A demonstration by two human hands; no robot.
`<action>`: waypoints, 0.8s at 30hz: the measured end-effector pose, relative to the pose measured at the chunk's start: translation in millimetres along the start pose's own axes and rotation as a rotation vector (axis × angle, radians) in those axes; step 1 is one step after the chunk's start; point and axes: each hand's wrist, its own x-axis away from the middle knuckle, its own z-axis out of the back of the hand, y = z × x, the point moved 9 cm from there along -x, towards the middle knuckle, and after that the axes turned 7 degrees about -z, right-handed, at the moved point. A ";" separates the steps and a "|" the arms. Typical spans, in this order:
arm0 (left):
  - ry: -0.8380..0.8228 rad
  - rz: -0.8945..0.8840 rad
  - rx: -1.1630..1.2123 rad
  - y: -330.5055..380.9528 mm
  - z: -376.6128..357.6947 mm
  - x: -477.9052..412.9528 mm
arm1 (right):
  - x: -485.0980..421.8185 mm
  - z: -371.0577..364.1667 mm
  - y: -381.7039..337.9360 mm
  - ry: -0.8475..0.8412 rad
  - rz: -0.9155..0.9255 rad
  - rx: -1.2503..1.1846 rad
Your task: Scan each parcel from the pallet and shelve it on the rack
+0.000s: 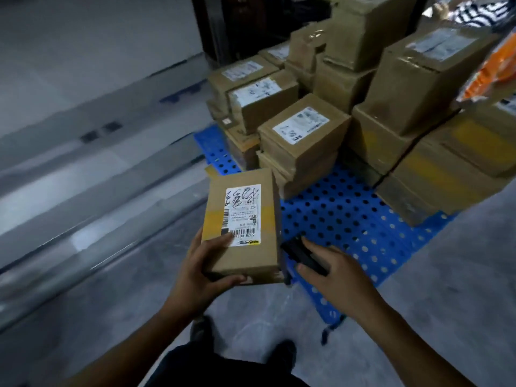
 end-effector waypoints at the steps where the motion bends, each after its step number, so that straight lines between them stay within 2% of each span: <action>1: 0.035 0.020 -0.029 -3.6 16.7 3.5 | -8.1 -8.2 -16.7 -0.008 0.020 0.010; 12: 0.379 0.115 -0.167 -53.3 245.9 43.5 | -84.7 -138.1 -241.9 -0.079 0.305 0.061; 19: 0.552 0.062 -0.229 -52.4 443.7 39.3 | -109.7 -215.8 -431.8 -0.091 0.462 -0.078; 24: 0.642 -0.054 -0.429 -7.1 573.2 12.4 | -119.0 -226.2 -577.5 -0.067 0.652 -0.190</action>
